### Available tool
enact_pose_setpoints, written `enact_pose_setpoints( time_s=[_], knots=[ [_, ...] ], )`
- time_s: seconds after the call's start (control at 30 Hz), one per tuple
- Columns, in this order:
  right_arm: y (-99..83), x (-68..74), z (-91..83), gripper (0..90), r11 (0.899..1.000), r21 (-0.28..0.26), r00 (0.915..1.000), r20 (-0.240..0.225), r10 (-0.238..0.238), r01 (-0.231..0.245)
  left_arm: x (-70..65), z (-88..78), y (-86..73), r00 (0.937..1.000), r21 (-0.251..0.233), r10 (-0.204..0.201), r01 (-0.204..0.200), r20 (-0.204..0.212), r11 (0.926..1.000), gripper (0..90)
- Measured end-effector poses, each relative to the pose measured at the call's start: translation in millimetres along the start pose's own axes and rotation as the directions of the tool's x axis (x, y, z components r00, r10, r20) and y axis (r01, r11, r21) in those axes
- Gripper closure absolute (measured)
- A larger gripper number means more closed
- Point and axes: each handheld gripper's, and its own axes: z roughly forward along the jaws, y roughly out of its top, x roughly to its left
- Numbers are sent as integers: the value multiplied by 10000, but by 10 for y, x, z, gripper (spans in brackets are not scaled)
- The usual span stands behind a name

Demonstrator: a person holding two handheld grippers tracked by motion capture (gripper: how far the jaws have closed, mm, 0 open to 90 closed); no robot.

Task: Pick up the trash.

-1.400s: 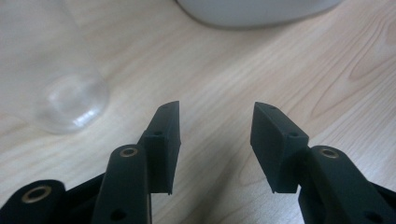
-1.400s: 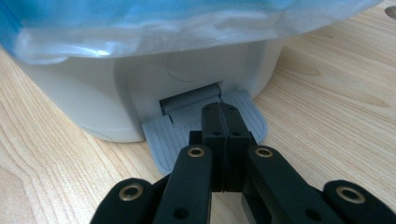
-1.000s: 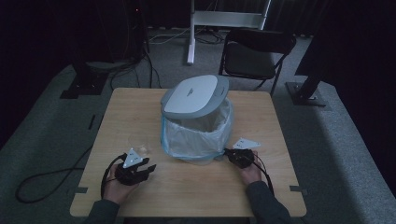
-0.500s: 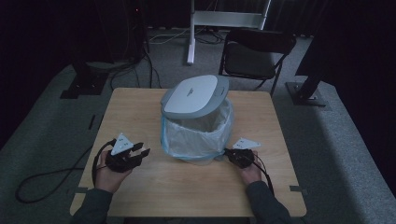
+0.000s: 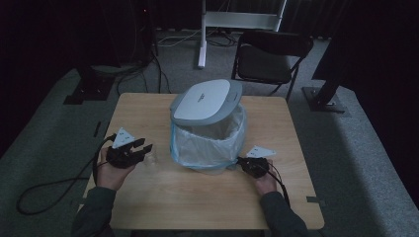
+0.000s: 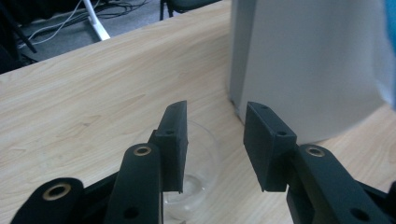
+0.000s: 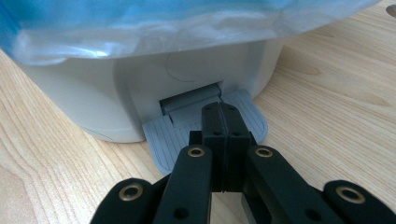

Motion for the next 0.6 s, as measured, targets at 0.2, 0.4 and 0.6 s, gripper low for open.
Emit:
enact_pose_setpoints(
  time_s=[0.2, 0.4, 0.6],
  knots=[
    [0, -1, 0, 900, 10000, -3, 10000, -6, 4, -4, 107, 50, 17, 9996, 120, -177, 180, -217, 9998, 584],
    [0, -1, 0, 900, 10000, -2, 10000, -8, 9, -9, 222, 108, -8, 9983, 295, -448, 459, -369, 9985, 571],
    [0, -1, 0, 900, 10000, -3, 10000, -7, 7, -7, 328, 211, -70, 9959, 606, -782, 808, -450, 9949, 570]
  ],
)
